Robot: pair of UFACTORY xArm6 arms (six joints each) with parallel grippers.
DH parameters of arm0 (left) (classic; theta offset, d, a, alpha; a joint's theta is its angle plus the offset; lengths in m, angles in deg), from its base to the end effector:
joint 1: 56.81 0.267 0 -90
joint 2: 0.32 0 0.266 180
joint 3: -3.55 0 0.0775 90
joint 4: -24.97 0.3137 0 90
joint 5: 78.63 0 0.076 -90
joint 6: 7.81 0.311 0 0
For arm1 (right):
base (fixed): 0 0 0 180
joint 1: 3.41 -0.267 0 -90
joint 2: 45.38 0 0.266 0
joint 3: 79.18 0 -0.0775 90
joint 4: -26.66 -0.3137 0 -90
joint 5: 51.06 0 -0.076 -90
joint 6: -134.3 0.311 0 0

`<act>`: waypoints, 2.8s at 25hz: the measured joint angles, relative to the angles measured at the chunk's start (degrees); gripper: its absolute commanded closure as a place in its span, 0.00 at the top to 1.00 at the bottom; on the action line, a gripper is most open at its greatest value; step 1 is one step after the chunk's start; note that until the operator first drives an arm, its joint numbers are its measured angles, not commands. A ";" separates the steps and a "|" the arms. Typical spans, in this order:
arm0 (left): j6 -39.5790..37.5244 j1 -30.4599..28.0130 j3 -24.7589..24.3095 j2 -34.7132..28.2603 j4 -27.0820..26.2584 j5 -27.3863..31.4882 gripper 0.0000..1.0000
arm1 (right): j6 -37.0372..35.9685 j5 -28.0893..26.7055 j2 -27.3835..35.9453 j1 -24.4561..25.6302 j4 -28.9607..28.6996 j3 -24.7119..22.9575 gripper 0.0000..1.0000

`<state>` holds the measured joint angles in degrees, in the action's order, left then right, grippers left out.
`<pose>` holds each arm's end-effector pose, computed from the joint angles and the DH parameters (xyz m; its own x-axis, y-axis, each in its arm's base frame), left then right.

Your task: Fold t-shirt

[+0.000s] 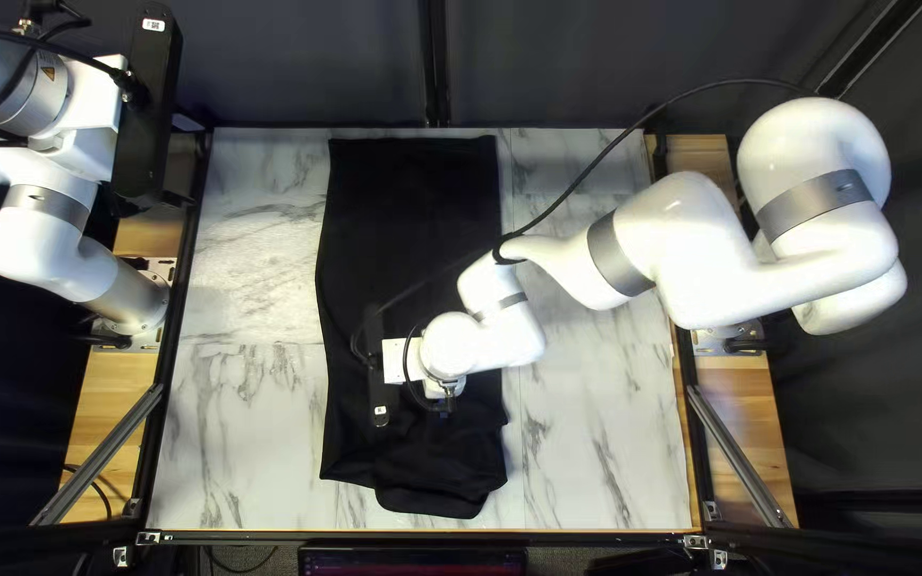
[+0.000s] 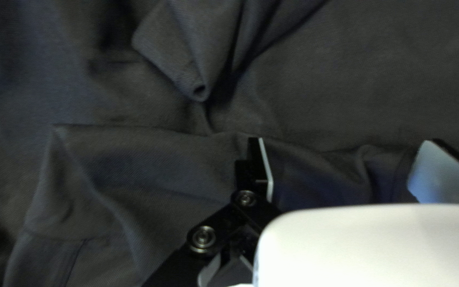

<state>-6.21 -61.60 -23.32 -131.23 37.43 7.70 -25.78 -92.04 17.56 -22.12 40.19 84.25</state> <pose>0.2811 0.0426 0.3532 0.9473 -0.1206 0.2968 -0.0558 -0.9744 -0.2177 0.4933 0.1309 0.0440 0.9788 0.1571 0.1318 0.1397 -0.9813 0.1324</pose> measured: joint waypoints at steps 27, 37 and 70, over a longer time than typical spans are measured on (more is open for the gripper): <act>0.00 0.00 0.00 0.00 0.00 0.00 1.00 | -3.19 -35.81 63.54 0.96 -17.61 -16.88 1.00; 0.00 0.00 0.00 0.00 0.00 0.00 1.00 | -2.93 -36.26 63.86 0.94 -17.51 -16.94 1.00; 0.30 -2.02 -14.33 10.04 -6.49 -24.97 1.00 | -2.93 -36.26 63.85 0.94 -17.51 -16.93 1.00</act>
<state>-5.91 -63.61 -37.66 -121.19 30.93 -17.27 -28.71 -128.31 81.41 -21.18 22.68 67.32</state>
